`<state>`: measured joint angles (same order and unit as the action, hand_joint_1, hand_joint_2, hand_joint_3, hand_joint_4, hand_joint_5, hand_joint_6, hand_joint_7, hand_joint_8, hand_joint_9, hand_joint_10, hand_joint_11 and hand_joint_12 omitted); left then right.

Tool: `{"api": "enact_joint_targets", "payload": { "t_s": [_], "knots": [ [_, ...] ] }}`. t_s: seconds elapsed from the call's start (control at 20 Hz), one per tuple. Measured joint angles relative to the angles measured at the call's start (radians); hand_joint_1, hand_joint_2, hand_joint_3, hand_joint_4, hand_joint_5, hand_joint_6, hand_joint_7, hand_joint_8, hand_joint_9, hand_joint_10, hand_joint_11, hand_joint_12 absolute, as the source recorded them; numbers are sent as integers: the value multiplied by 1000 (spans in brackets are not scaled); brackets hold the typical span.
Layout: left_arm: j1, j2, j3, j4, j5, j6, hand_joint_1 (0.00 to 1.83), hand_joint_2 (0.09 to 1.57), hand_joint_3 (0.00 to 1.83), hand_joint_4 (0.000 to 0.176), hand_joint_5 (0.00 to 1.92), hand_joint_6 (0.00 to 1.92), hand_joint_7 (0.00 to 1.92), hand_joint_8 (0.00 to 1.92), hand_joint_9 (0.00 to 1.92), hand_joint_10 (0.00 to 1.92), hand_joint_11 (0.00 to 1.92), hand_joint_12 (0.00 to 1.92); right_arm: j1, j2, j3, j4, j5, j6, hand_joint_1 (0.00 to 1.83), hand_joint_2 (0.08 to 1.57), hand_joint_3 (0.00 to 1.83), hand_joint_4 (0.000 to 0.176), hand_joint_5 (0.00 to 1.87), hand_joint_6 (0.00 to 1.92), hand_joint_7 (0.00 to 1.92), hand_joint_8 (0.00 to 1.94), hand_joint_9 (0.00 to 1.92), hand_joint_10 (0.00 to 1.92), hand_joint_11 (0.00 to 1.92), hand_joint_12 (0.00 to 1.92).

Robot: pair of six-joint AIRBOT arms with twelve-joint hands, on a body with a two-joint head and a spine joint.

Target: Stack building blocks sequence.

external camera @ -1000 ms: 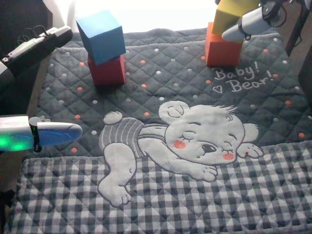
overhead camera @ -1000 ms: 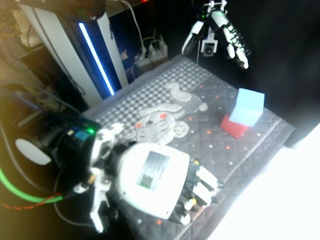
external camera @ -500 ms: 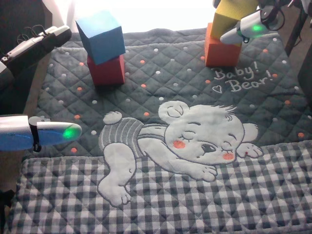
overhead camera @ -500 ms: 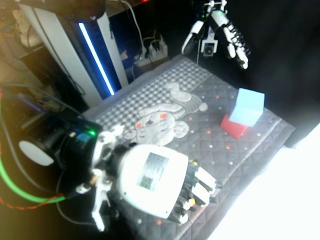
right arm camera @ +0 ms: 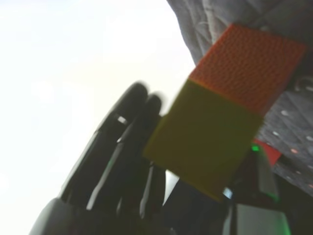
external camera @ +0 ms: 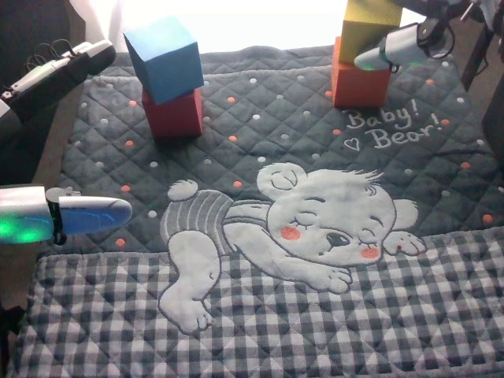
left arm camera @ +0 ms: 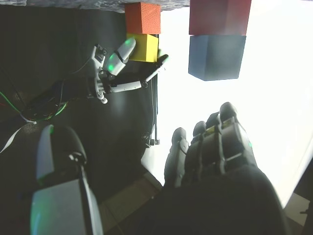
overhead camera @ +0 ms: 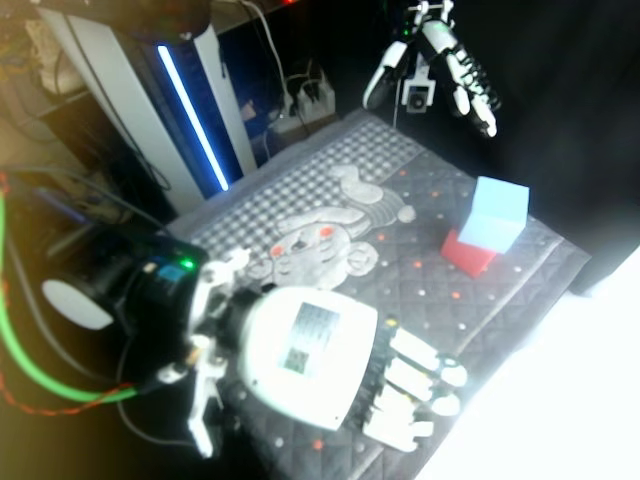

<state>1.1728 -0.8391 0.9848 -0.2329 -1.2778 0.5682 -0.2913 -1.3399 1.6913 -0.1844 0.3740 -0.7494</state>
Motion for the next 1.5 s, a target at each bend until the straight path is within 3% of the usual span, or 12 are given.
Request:
{"api": "enact_joint_targets", "payload": {
  "t_s": [0.25, 0.4, 0.6, 0.8, 0.95, 1.15, 1.2, 1.25, 1.35, 1.4, 1.45, 1.5],
  "knots": [
    [0, 0, 0, 1, -3, 0, 878, 825, 3, 60, 130, 0, 0, 0, 0, 0, 0, 114, 0, 13, -24, 0, -5, 0, 867, 1029, 1, 84, 175, 1, 378, 4, 619, 13, 222, 1338],
    [0, 0, 0, 1, -3, 0, 892, 833, 3, 50, 133, 1, 0, 0, 0, 0, 0, 75, 0, 24, -43, 0, 4, -1, 850, 1037, 3, 85, 158, 0, 380, 3, 570, 0, 214, 1325],
    [0, -6, 2, -2, -2, 0, 859, 832, 0, 72, 129, 0, 0, 0, 0, 0, 0, 158, 0, 35, -57, -13, 29, -1, 828, 1034, 0, 111, 129, 0, 355, 0, 547, 0, 235, 1285],
    [0, -6, 2, 0, -4, 0, 858, 836, 2, 68, 131, 1, 0, 0, 0, 0, 0, 164, 0, 35, -57, -15, 32, -1, 822, 1032, 0, 112, 123, 1, 345, 2, 524, 0, 191, 1263],
    [0, -6, 2, 1, -5, 0, 861, 829, 0, 70, 133, 1, 0, 0, 0, 0, 0, 168, 0, 40, -62, -15, 34, 0, 789, 1031, 1, 96, 95, 0, 323, 0, 452, 0, 126, 1244],
    [0, -6, 5, -2, -7, 0, 798, 823, 0, 62, 108, 0, 0, 0, 0, 0, 4, 42, 0, 98, -129, -19, 103, -1, 708, 962, 0, 165, 3, 0, 33, 0, 144, 0, 0, 750],
    [0, -6, 5, -5, -10, 0, 798, 823, 0, 62, 108, 0, 0, 0, 0, 0, 4, 42, 0, 116, -146, -21, 128, 0, 708, 962, 0, 165, 3, 0, 33, 0, 144, 0, 0, 750],
    [0, -6, 5, -8, -19, 0, 816, 815, 0, 72, 83, 0, 0, 0, 0, 0, 0, 44, 0, 150, -182, -21, 179, 0, 712, 925, 0, 176, 0, 0, 0, 0, 13, 0, 0, 435],
    [0, -6, 5, -13, -44, 0, 820, 811, 0, 76, 68, 0, 0, 0, 0, 0, 0, 43, -24, 207, -241, -16, 292, -1, 692, 891, 0, 176, 0, 0, 0, 0, 2, 0, 0, 272],
    [0, -6, 5, -16, -56, 1, 773, 819, 0, 96, 42, 0, 0, 0, 0, 0, 0, 8, -49, 232, -269, -8, 344, -2, 666, 873, 0, 176, 0, 0, 0, 0, 0, 0, 0, 88],
    [0, -6, 5, -24, -74, 6, 854, 840, 5, 74, 54, 6, 0, 0, 0, 0, 0, 1, -95, 267, -313, 16, 421, -2, 649, 864, 0, 176, 0, 0, 0, 0, 0, 0, 0, 54],
    [0, -6, 3, -37, -97, 13, 829, 846, 7, 107, 8, 0, 0, 0, 0, 0, 0, 0, -169, 315, -371, 50, 505, -3, 617, 893, 9, 160, 0, 0, 0, 0, 0, 0, 0, 1]
  ]
}}
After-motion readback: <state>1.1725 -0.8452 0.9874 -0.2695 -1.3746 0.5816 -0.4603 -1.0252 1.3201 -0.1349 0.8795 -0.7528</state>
